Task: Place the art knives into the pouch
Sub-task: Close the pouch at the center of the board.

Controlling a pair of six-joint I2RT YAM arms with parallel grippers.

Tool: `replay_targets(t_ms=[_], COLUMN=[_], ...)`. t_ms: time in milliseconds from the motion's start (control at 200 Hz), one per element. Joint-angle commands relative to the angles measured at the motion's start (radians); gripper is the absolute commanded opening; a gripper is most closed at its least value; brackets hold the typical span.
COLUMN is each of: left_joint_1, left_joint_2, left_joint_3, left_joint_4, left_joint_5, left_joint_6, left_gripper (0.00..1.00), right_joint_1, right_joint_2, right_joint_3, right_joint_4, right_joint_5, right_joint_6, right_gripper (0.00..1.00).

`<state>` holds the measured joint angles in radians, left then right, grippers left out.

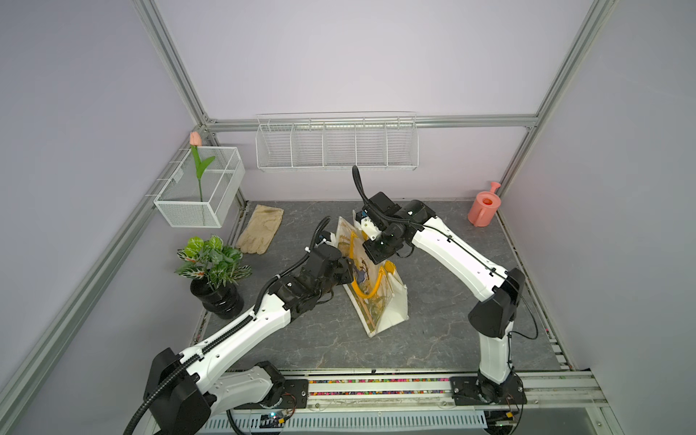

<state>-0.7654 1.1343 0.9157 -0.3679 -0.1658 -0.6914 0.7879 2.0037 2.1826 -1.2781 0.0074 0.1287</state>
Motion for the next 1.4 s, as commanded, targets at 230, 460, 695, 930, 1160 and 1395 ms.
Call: replay_targets(t_ms=[230, 460, 695, 930, 1160, 1395], left_joint_1=[0.022, 0.070, 0.096, 0.102, 0.153, 0.222], left_joint_2=[-0.123, -0.174, -0.191, -0.163, -0.179, -0.201], left_joint_3=[-0.030, -0.040, -0.047, -0.043, -0.029, 0.002], left_joint_4=[-0.101, -0.139, -0.148, -0.137, -0.179, -0.231], left_joint_5=[-0.054, -0.035, -0.033, -0.027, -0.043, -0.049], left_joint_6=[0.019, 0.031, 0.041, 0.044, 0.078, 0.129], left_gripper=[0.38, 0.38, 0.40, 0.40, 0.51, 0.71], right_joint_1=[-0.025, -0.038, -0.040, -0.058, -0.114, -0.119], right_joint_2=[0.201, 0.197, 0.203, 0.217, 0.195, 0.061], right_joint_3=[0.375, 0.356, 0.412, 0.390, 0.354, 0.314], right_joint_4=[-0.249, -0.171, -0.198, -0.194, -0.136, -0.042], right_joint_5=[0.135, 0.098, 0.000, -0.005, -0.073, -0.069], right_joint_6=[-0.325, -0.401, -0.486, -0.475, -0.390, -0.370], right_gripper=[0.07, 0.07, 0.07, 0.07, 0.30, 0.62])
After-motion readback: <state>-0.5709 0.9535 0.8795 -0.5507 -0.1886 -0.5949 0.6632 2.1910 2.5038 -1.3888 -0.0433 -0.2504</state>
